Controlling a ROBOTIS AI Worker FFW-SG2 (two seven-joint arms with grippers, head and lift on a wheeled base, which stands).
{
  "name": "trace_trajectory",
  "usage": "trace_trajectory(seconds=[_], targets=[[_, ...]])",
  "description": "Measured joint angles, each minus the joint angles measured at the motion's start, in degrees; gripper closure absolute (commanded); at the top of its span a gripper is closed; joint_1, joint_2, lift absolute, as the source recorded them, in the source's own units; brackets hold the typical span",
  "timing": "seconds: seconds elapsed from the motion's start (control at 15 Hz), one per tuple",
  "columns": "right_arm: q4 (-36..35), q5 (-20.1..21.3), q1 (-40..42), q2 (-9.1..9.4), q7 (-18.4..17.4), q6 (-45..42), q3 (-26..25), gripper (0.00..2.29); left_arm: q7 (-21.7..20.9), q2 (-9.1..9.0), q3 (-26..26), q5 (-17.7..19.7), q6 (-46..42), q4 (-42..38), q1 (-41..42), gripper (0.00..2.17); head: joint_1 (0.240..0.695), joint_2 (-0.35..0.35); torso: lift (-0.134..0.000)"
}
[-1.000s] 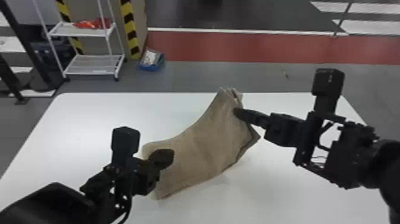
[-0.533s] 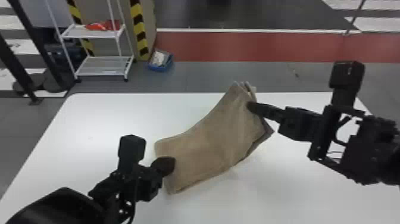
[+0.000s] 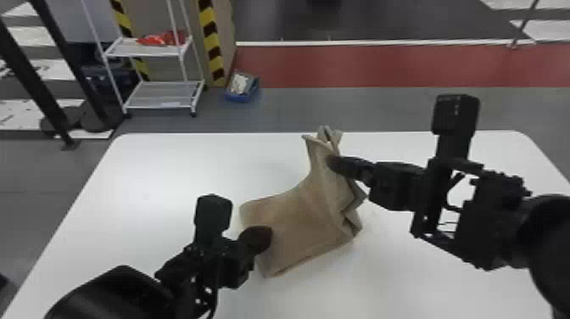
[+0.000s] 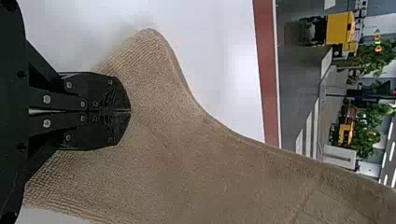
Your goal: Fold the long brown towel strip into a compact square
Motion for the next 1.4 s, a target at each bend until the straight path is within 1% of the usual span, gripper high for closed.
trace_trajectory(seconds=[0.27,0.53,0.93,1.4], targets=[[3.4,2.1,-0.9,0.89,-0.5,-1.7,4.8,1.29,-0.2,-0.13,-0.1,0.1,-0.3,-0.2,-0.1,1.79,0.695,0.097,-0.124],[6.0,3.8,-0.8,1.05,-0.5,-3.2,8.9,1.29,-0.2,-0.13,-0.1,0.4,-0.2,-0.6,-0.1,1.79,0.695,0.132,-0.124],[10.2,4.7,-0.5,1.06,0.2,-5.3,11.2,1.29,-0.1,-0.13,-0.7,0.3,-0.2,-0.5,-0.1,1.79,0.695,0.146,-0.124],[11.7,5.6,0.1,1.06,-0.1,-6.7,14.1,1.28,0.0,-0.13,-1.3,0.2,-0.1,-0.6,-0.1,1.79,0.695,0.166,-0.124]])
